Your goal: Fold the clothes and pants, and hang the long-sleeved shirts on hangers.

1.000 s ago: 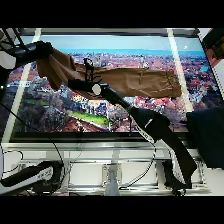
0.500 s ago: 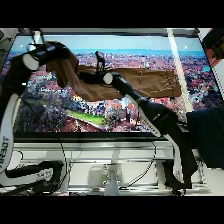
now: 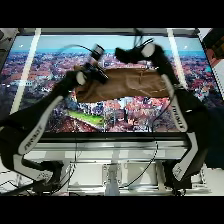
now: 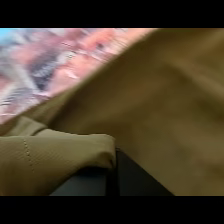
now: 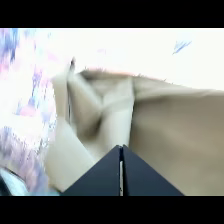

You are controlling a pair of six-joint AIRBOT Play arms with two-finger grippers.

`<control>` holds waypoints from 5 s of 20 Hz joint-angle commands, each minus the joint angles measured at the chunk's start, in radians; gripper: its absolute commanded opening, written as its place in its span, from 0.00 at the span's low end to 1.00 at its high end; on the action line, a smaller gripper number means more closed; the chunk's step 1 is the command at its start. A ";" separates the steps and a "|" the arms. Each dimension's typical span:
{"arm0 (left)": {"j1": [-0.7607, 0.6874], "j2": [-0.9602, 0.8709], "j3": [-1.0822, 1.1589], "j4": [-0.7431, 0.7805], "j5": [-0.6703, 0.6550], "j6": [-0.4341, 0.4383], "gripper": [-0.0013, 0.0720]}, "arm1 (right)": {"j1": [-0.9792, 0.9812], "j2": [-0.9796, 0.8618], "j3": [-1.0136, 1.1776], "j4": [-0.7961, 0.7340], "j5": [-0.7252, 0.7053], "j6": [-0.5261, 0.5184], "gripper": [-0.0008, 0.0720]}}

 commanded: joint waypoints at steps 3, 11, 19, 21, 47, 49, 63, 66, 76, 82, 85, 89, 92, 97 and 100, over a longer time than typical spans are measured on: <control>-0.126 -0.125 0.001 0.000 -0.002 0.087 0.04 | -0.119 0.106 -0.001 -0.043 0.099 -0.003 0.06; -0.082 -0.014 0.001 0.000 0.003 0.076 0.81 | -0.150 0.113 -0.001 -0.076 0.201 -0.028 0.06; 0.309 0.297 0.001 0.000 -0.304 -0.284 0.04 | -0.150 0.113 -0.001 -0.172 0.224 -0.028 0.06; 0.440 0.278 0.000 -0.010 -0.435 -0.335 0.04 | -0.150 0.113 -0.001 -0.177 0.223 -0.028 0.06; 0.543 -0.239 0.002 -0.686 -0.447 -0.024 0.15 | -0.149 0.116 -0.001 -0.187 0.219 -0.028 0.06; 0.544 -0.237 0.003 -0.686 -0.446 -0.024 0.04 | -0.149 0.116 -0.001 -0.188 0.219 -0.028 0.06; 0.498 -0.068 0.686 -0.241 -1.092 -0.535 0.04 | -0.149 0.115 -0.027 -0.240 0.360 -0.251 0.06; 0.483 -0.022 0.703 -0.224 -1.118 -0.549 0.04 | -0.148 0.112 -0.084 -0.180 0.360 -0.250 0.06; 0.449 -0.006 0.703 -0.068 -1.207 -0.587 0.04 | -0.034 0.018 -0.132 0.001 0.133 -0.245 0.06; 0.449 -0.006 0.703 -0.154 -1.188 -0.578 0.04 | 0.141 -0.119 -0.132 -0.008 -0.013 -0.117 0.06; 0.449 -0.006 0.703 -0.267 -1.101 -0.544 0.04 | 0.198 -0.198 -0.132 0.070 -0.080 -0.040 0.06; 0.449 -0.006 0.699 -0.515 -1.002 -0.468 0.04 | 0.269 -0.259 -0.126 0.236 -0.202 -0.022 0.05; 0.443 -0.006 0.640 -0.622 -0.908 -0.465 0.04 | 0.319 -0.275 -0.116 0.282 -0.236 -0.022 0.05; 0.348 -0.062 0.593 -0.621 -0.867 -0.325 0.04 | 0.342 -0.274 -0.105 0.343 -0.234 -0.022 0.05; 0.275 -0.108 0.593 -0.604 -0.831 -0.317 0.04 | 0.273 -0.274 -0.107 0.321 -0.112 -0.018 0.05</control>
